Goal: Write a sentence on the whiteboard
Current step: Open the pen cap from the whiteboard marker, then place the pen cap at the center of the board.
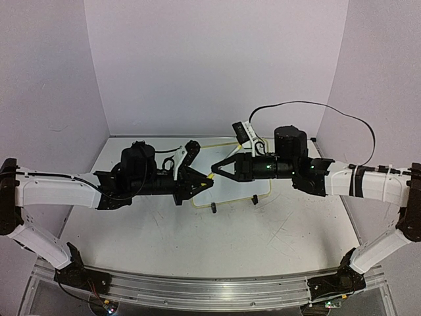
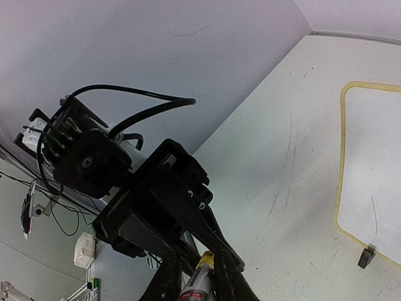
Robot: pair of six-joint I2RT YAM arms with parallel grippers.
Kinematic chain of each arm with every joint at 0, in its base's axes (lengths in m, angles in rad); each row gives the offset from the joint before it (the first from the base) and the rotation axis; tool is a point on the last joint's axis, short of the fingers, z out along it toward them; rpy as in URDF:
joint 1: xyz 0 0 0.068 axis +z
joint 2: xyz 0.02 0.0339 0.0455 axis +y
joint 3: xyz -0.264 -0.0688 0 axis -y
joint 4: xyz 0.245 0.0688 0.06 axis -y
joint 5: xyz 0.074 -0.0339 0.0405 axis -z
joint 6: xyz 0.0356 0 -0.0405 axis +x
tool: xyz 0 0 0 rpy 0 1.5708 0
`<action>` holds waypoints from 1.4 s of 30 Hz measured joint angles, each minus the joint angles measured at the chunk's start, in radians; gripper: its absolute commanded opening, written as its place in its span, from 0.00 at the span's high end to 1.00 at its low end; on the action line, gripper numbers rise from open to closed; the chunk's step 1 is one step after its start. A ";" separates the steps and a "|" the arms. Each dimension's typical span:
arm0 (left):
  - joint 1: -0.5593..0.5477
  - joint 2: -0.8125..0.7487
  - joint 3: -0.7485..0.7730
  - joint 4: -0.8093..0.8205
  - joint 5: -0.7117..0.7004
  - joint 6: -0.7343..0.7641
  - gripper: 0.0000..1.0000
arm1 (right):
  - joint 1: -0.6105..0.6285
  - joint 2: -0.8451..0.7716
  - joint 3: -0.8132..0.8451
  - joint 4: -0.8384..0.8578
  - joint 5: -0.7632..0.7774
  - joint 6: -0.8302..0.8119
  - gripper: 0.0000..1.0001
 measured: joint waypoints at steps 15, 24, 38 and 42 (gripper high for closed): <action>0.001 0.000 -0.001 -0.018 0.001 0.000 1.00 | -0.007 0.022 0.005 0.000 -0.019 -0.028 1.00; 0.002 -0.018 -0.031 -0.002 -0.024 -0.005 1.00 | -0.014 -0.002 -0.030 0.020 0.018 -0.035 1.00; 0.123 -0.243 -0.288 -0.203 -0.275 -0.259 1.00 | -0.277 -0.404 -0.216 -0.039 0.199 -0.165 1.00; 0.141 -0.187 -0.276 -0.347 -0.389 -0.409 1.00 | -0.232 -0.408 -0.233 -0.074 0.282 -0.264 1.00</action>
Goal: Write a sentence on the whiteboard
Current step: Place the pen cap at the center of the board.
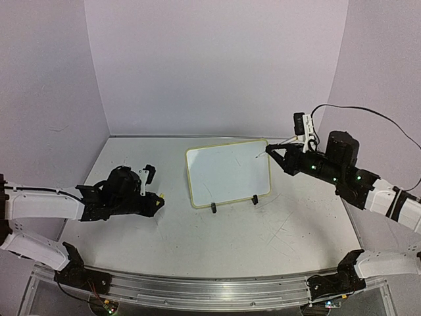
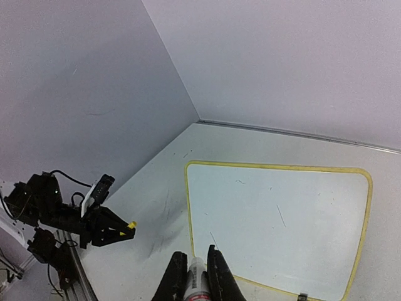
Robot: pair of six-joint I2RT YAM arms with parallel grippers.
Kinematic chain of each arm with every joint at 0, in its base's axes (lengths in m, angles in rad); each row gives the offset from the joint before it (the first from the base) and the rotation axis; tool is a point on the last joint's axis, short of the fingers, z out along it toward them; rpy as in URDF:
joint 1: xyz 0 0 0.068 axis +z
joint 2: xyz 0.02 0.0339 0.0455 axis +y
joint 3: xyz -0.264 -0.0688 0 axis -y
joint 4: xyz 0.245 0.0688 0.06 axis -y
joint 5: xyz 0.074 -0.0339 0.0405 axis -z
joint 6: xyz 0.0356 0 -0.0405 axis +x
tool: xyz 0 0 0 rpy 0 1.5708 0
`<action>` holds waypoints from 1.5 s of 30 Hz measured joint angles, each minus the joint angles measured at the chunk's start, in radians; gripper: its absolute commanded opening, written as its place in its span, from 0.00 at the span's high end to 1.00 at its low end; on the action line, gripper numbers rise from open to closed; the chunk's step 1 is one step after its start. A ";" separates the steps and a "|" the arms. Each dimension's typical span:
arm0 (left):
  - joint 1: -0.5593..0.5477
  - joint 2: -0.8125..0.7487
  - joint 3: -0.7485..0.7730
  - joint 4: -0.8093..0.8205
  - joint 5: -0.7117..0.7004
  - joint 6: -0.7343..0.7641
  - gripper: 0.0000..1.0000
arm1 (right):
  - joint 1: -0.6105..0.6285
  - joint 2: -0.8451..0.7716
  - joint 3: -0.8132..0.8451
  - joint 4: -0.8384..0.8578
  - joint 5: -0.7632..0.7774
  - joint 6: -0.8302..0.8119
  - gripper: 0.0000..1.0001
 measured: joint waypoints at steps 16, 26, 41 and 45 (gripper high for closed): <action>0.023 0.345 0.200 -0.370 -0.112 -0.147 1.00 | 0.044 0.086 -0.002 -0.046 0.075 -0.116 1.00; 0.023 0.397 0.241 -0.481 -0.152 -0.139 0.95 | 0.044 0.086 -0.002 -0.040 0.075 -0.116 1.00; 0.023 0.418 0.258 -0.525 -0.178 -0.138 0.70 | 0.044 0.086 -0.004 -0.039 0.077 -0.114 1.00; 0.023 0.417 0.258 -0.525 -0.178 -0.137 0.63 | 0.044 0.086 -0.004 -0.039 0.076 -0.110 1.00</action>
